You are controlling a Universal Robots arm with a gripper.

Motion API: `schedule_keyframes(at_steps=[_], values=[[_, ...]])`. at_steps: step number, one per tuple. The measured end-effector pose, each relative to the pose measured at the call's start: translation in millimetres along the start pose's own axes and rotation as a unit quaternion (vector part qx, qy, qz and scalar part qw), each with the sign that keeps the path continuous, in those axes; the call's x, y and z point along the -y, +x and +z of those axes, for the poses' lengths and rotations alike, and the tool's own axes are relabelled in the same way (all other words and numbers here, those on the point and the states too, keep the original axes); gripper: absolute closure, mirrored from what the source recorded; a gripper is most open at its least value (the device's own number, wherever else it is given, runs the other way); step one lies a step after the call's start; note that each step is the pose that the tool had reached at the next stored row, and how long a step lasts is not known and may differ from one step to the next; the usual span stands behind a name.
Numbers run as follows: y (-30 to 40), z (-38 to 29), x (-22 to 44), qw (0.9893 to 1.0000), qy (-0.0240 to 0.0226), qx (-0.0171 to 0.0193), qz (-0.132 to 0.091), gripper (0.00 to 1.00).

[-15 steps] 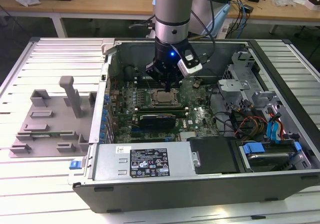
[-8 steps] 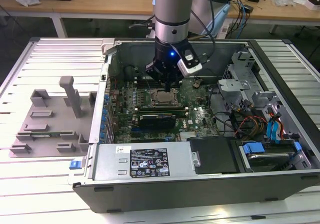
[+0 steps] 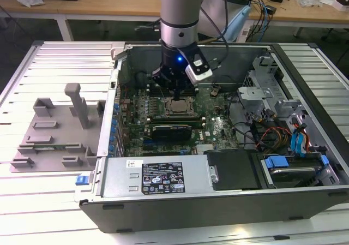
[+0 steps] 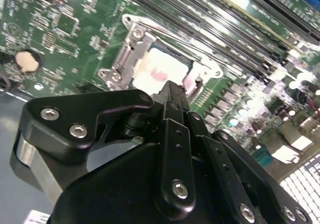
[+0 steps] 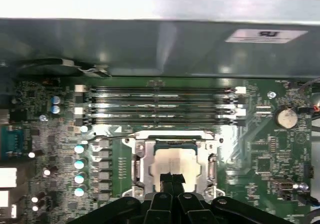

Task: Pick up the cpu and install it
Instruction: 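Install the first cpu locking lever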

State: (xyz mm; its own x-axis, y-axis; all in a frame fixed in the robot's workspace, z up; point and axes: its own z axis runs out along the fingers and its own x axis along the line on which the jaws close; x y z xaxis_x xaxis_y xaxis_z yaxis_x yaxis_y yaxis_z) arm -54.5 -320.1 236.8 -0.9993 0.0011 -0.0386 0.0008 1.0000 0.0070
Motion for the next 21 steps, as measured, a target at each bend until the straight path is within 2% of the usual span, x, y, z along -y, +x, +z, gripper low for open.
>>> schedule_keyframes(at_steps=[1, 4, 7, 11, 12, 16, 18, 20, 21], values=[[6.3, -0.3, 0.0, 1.0000, 0.0000, 0.0002, 0.001, 0.89], [12.2, -0.4, -0.1, 1.0000, 0.0000, 0.0005, 0.001, 0.89], [12.2, -2.6, 0.0, 1.0000, 0.0001, 0.0005, 0.001, 0.89], [11.8, -11.3, -0.1, 1.0000, 0.0001, 0.0005, 0.001, 0.89], [11.6, -16.7, -0.1, 1.0000, 0.0002, 0.0005, 0.001, 0.89], [11.2, -27.5, -0.2, 1.0000, 0.0002, 0.0005, 0.001, 0.89], [11.2, -27.4, -0.2, 1.0000, -0.0004, 0.0006, 0.001, 0.89], [12.9, -27.3, -0.2, 1.0000, -0.0037, 0.0005, 0.001, 0.89], [19.8, -27.2, -0.2, 1.0000, -0.0053, 0.0006, 0.001, 0.89]])
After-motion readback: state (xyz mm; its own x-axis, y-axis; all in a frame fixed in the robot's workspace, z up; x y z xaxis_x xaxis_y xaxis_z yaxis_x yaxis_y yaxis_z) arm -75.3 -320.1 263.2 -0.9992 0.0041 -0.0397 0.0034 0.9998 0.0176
